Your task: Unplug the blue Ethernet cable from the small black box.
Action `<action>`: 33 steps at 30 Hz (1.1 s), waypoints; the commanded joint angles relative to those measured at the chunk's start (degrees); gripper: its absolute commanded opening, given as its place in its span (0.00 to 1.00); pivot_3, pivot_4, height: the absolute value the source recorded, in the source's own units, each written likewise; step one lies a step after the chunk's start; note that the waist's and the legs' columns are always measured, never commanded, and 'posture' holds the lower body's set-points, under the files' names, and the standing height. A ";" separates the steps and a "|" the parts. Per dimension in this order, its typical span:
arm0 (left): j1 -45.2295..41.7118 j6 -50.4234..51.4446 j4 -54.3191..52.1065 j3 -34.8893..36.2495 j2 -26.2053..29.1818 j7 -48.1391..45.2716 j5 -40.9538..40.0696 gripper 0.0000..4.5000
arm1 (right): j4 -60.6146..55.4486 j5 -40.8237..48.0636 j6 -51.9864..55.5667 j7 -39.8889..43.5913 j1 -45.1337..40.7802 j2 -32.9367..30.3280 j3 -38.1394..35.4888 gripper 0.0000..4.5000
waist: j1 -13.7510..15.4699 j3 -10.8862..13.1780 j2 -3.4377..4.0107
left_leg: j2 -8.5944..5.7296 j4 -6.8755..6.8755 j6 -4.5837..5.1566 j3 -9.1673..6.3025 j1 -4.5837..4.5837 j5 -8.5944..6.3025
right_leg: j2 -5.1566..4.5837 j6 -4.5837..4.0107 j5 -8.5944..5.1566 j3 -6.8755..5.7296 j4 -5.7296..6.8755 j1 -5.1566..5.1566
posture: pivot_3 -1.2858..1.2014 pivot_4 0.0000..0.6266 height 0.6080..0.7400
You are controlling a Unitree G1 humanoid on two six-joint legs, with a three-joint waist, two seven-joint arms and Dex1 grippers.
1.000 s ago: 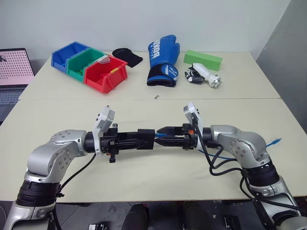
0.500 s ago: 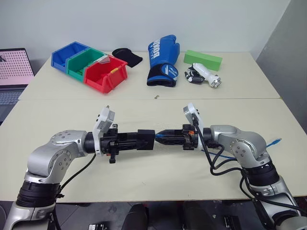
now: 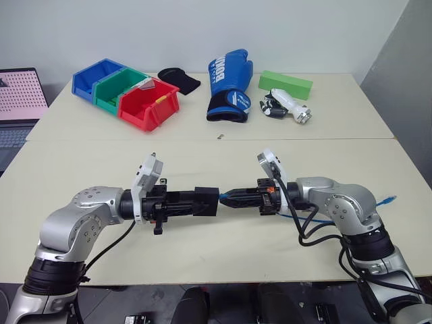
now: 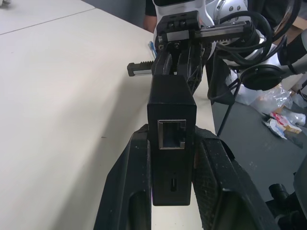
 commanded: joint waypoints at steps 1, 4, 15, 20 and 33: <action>0.63 -1.79 1.15 3.87 0.66 1.36 0.17 0.18 | 1.77 0.38 0.93 1.63 0.70 -3.89 -3.67 0.01 | 0.02 0.00 0.00 | 0.00 0.00 0.00 0.00 0.00 0.00 | 0.00 0.00 0.00 0.00 0.00 0.00 | 0.52 0.24 1.00; 1.65 -1.99 1.83 6.03 1.03 2.61 -0.13 0.18 | 3.04 -1.09 -0.63 1.41 2.40 -6.06 -4.54 0.01 | 0.10 0.00 0.00 | -0.02 0.01 0.00 0.00 -0.01 0.00 | -0.01 0.00 0.00 -0.02 -0.01 0.01 | 0.52 0.24 1.00; 4.56 -0.43 -1.02 8.44 -1.21 10.61 -0.54 0.18 | 30.26 -29.29 -35.28 -23.73 -2.44 -1.59 -7.60 0.01 | -0.08 0.00 0.00 | -0.01 0.02 -0.01 0.11 0.00 0.00 | -0.02 0.01 0.01 0.05 0.05 -0.04 | 0.52 0.24 1.00; 4.01 -0.15 -1.42 7.75 -1.12 12.77 0.06 0.18 | 37.62 -34.26 -39.00 -27.11 -3.69 0.21 -8.02 0.17 | -0.10 0.00 0.00 | 0.01 -0.02 -0.02 0.21 -0.07 0.01 | -0.02 0.00 0.01 0.05 0.00 -0.08 | 0.52 0.24 1.00; 3.57 -6.84 1.24 7.83 -4.12 24.86 10.29 0.18 | 3.30 -19.95 -28.10 -2.20 2.31 -9.81 -8.64 0.67 | 0.04 0.04 0.07 | -0.01 0.00 0.00 0.05 -0.10 0.00 | -0.04 0.01 0.01 0.04 -0.02 -0.06 | 0.52 0.24 1.00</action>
